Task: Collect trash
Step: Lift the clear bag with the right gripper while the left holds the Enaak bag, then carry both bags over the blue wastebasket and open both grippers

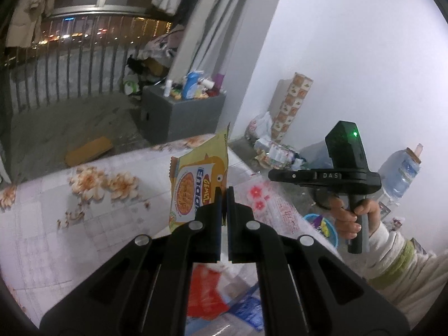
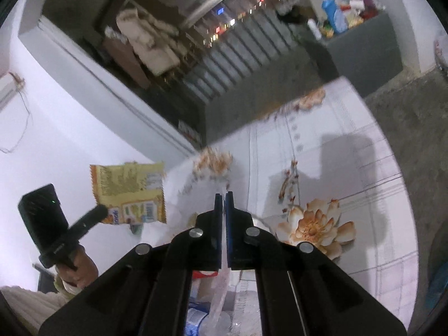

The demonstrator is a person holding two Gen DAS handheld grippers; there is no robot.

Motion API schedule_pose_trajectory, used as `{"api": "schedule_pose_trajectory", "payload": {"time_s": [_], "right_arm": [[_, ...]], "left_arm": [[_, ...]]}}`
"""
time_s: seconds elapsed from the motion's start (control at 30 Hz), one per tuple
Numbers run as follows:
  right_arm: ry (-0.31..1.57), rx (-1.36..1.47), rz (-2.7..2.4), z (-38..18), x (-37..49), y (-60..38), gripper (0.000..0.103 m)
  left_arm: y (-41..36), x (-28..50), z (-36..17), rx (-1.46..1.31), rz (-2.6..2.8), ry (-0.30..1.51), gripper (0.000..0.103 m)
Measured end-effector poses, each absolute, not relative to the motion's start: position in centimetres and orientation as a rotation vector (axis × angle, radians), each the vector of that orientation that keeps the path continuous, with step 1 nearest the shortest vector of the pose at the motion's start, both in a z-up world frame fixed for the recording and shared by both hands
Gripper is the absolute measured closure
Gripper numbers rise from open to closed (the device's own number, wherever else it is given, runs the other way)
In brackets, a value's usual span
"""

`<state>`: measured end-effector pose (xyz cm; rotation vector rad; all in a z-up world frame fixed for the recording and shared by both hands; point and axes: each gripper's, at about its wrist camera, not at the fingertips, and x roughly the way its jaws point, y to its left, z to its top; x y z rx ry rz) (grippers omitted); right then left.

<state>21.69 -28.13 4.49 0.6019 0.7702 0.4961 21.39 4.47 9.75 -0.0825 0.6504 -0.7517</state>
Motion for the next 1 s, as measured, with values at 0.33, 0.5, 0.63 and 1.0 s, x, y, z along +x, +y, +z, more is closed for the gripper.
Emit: {"api": "schedule_pose_trajectory", "payload": {"time_s": [0.33, 0.5, 0.63, 1.0], "right_arm": [[0.526, 0.724, 0.337, 7.4, 11.9, -38.3, 0.101], [0.445, 0.786, 0.128, 6.0, 3.6, -45.9, 0.101], [0.412, 0.854, -0.09, 3.0, -3.6, -51.8, 0.101], [0.455, 1.122, -0.606, -9.6, -13.4, -62.8, 0.101]], "left_arm": [[-6.9, 19.6, 13.5, -0.009, -0.993, 0.637, 0.102], [-17.3, 17.8, 13.4, 0.087, -1.181, 0.692, 0.102], [-27.2, 15.5, 11.2, 0.194, -1.331, 0.78, 0.102], [-49.0, 9.8, -0.7, 0.396, -1.539, 1.026, 0.102]]}}
